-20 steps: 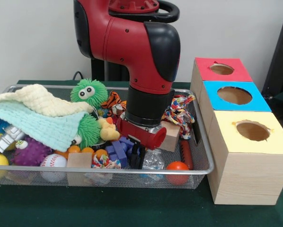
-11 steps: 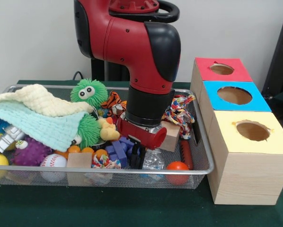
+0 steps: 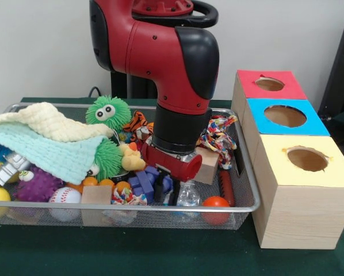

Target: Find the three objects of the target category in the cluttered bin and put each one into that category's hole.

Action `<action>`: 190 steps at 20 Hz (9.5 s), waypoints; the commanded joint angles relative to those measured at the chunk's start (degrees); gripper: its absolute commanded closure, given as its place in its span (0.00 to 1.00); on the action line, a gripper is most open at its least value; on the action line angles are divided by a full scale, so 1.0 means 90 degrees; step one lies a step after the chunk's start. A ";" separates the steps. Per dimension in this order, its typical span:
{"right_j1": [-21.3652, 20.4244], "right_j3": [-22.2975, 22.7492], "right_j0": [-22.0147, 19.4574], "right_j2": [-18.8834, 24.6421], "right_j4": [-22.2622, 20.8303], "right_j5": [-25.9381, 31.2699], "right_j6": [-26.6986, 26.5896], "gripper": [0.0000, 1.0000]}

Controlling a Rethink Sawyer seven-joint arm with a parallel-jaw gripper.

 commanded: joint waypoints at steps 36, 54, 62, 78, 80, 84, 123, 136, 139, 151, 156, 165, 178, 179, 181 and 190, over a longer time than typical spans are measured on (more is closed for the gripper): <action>-0.0062 0.0624 -0.1805 0.3338 -0.1993 0.0876 -0.1051 0.00; -0.0405 0.0783 -0.2029 0.3523 -0.2769 0.0926 -0.0539 1.00; -0.0436 0.0707 -0.1998 0.3403 -0.2876 0.0983 -0.0475 1.00; -0.0742 0.0721 -0.1246 0.2300 -0.2953 0.0456 0.0363 0.00; -0.0749 0.0725 -0.1198 0.2231 -0.2921 0.0433 0.0366 0.00; -0.0739 0.0763 -0.1082 0.2047 -0.2740 0.0423 0.0511 0.00; 0.0108 0.0707 -0.0060 0.0210 0.0030 -0.1078 0.1001 0.00; -0.0578 0.1579 0.0193 0.0100 0.1220 -0.0210 0.1463 0.00; -0.0606 0.1621 0.0271 0.0030 0.1351 -0.0190 0.1394 0.00; -0.0169 0.1781 0.0093 0.0560 0.2145 -0.1620 0.2079 0.00; -0.0038 0.1737 0.0039 0.0713 0.2234 -0.2078 0.2000 0.00; 0.0170 0.1526 -0.0115 0.0886 0.2014 -0.2479 0.1600 0.00; 0.0205 0.1468 -0.0448 0.1063 0.2039 -0.2703 0.1542 0.00; 0.0207 0.1448 -0.0434 0.1036 0.2061 -0.2758 0.1557 0.00; 0.0246 0.1386 -0.0458 0.1052 0.2030 -0.2855 0.1559 0.00; 0.0418 0.0974 0.0143 0.0310 0.2357 -0.2707 0.1007 1.00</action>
